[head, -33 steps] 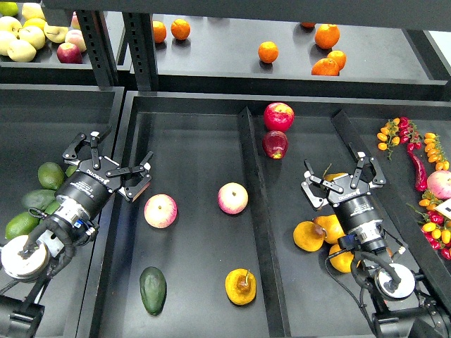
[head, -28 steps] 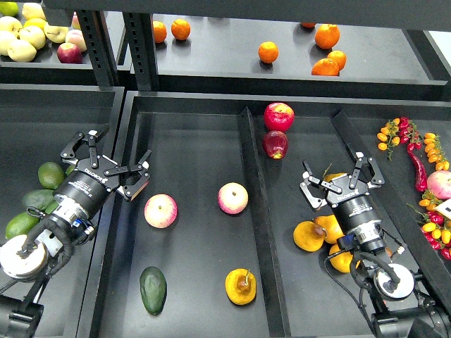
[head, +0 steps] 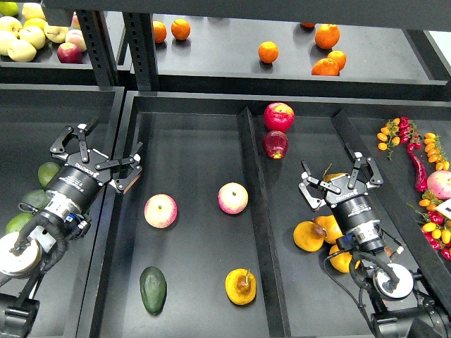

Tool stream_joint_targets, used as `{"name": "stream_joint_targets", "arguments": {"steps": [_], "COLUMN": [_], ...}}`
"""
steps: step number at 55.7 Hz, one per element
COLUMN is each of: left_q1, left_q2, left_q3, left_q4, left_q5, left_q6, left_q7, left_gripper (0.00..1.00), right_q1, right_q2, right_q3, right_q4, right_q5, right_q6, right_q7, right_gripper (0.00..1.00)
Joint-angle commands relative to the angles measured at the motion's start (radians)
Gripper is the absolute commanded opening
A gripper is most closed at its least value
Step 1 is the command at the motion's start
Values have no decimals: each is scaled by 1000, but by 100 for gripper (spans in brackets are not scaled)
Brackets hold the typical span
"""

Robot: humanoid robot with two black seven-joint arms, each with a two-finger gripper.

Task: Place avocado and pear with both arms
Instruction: 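Move the left gripper over the dark green avocado near the robot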

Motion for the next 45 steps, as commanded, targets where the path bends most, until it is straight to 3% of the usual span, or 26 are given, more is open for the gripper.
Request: {"name": "stream_joint_targets", "arguments": {"steps": [1,17,23,27,32,38,40,45], "left_q1": [1,-1,-42,-102,-173,-275,-381,-453], "left_q2": [0,0,0,0,0,176,314,414], "left_q3": [-2,6,9,18,58,243,406,532], "left_q4": [-2,4,16,30,41,59,63,61], "left_q5": [-1,-2,-4,-10,-13,-44,-116,-174], "left_q6": [-2,-2,9,13,28,70,79,87], "left_q7": [4,30,111,207,207,207,207,207], "left_gripper": [100,100,100,100,100,100,100,100], "right_q1": [0,0,0,0,0,0,0,0], "right_q2": [0,0,0,0,0,0,0,0], "right_q3": [1,1,2,-1,-1,-1,-1,-1], "right_q4": [0,0,-3,-6,-6,-8,-8,-8], "right_q5": [0,0,0,-2,0,0,0,2], "right_q6": [0,0,0,0,0,0,0,0], "right_q7": [0,0,0,0,-2,-3,-3,-3], "right_gripper": [100,100,100,100,100,100,100,100]}}
